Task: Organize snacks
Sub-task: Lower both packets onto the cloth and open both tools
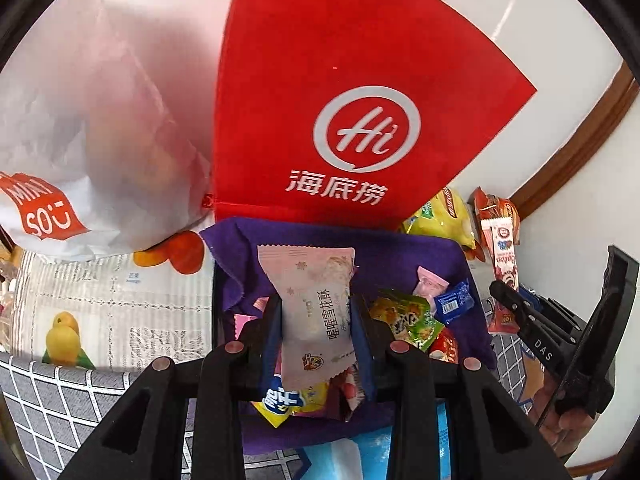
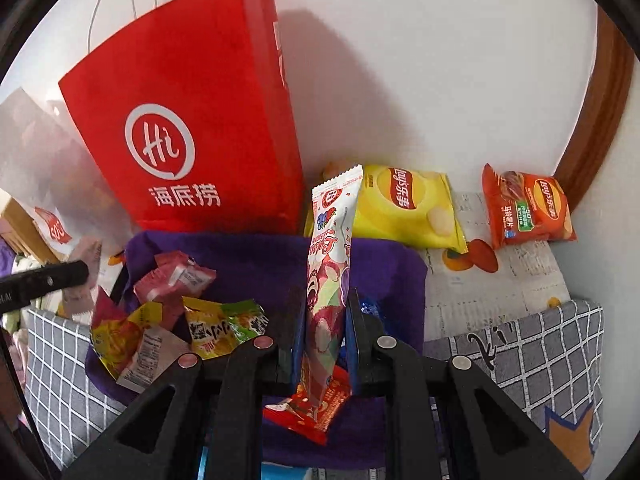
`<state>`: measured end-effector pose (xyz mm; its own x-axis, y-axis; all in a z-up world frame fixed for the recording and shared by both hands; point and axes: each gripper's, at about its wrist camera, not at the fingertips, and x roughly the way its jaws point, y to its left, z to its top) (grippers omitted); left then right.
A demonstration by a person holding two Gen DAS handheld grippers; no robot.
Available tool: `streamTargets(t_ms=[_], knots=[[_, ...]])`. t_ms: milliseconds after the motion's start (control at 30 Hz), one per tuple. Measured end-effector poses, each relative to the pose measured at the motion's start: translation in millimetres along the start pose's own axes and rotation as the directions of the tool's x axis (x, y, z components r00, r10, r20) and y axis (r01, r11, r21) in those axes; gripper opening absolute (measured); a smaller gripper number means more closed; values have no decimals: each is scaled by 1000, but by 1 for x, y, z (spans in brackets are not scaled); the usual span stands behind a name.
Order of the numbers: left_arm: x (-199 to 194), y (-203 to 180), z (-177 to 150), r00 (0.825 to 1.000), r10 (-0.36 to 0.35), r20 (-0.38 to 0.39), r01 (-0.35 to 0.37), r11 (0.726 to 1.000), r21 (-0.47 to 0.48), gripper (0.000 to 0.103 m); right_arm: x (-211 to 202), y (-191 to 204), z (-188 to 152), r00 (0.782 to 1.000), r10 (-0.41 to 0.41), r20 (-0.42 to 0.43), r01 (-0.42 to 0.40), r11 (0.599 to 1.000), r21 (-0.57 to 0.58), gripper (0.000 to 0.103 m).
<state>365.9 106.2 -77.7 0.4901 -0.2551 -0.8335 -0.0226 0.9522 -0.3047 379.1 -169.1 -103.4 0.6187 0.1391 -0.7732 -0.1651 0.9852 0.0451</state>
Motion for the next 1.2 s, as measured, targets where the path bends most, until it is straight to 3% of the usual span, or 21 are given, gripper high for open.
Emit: streamTargets(t_ms=[667,1200], knots=[[50,-29,-13,991,15,-129,-5,997,75,31,43,10,-15,984,28,-174,-38,998,-55,18],[53,-29,-13,988,36,-152,-24,997,79,36,50,16,-18,983,1,-184,-15,997,-76,21]])
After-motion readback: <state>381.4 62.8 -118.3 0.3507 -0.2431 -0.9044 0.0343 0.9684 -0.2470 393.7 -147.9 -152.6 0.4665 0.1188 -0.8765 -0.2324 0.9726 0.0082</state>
